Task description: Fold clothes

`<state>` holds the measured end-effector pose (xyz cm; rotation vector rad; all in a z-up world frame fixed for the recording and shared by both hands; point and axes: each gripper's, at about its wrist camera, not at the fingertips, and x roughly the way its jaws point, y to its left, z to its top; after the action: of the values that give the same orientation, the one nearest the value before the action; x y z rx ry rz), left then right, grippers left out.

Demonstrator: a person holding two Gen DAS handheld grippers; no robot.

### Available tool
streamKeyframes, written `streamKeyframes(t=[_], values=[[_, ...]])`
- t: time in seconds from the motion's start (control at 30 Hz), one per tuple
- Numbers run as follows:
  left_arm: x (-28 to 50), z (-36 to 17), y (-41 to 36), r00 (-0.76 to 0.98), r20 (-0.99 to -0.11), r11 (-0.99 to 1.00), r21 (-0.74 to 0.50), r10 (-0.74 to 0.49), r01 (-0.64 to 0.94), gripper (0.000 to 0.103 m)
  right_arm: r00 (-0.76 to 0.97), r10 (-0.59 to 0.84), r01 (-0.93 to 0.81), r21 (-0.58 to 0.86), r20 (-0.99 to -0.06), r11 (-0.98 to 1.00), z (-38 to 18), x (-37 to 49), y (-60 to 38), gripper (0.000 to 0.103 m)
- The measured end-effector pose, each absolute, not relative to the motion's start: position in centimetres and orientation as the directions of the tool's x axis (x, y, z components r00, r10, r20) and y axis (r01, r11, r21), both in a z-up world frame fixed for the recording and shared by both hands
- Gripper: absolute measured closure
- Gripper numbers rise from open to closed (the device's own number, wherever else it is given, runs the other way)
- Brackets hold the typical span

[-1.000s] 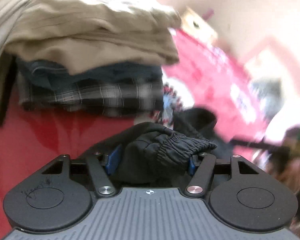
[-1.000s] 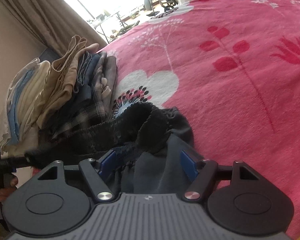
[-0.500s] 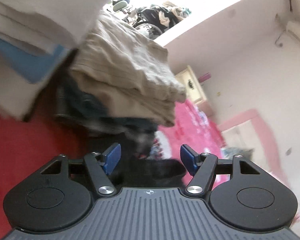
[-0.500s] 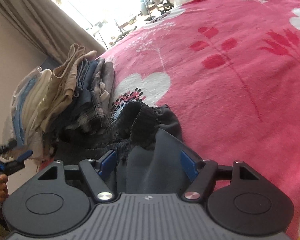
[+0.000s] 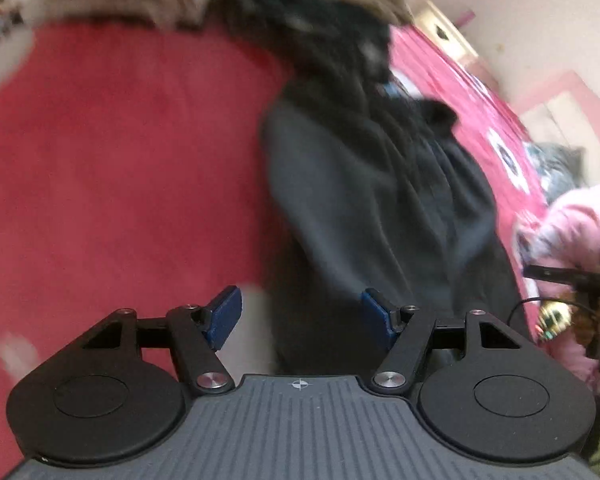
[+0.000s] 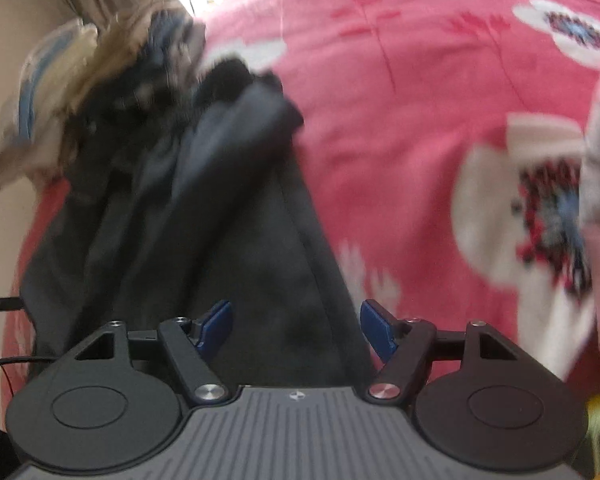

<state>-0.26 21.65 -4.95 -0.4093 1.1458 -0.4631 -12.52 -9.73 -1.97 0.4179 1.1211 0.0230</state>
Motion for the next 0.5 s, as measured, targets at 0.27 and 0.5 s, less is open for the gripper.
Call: streamKeyframes(t=[0.27, 0.5], values=[[-2.4, -5.8, 17.5, 0.362, -0.807, 0.885, -0.425, -0.466, 0.192, 0.041, 0.438, 0.047, 0.159, 0.128, -0.898, 0.979, -3.0, -15.1, -7.0, 0.044], [-2.2, -5.5, 15.4, 0.427, -0.808, 0.914, -0.358, -0.406, 0.191, 0.062, 0.496, 0.020, 0.214, 0.145, -0.868, 0.966, -3.7, -15.0, -7.9, 0.054]])
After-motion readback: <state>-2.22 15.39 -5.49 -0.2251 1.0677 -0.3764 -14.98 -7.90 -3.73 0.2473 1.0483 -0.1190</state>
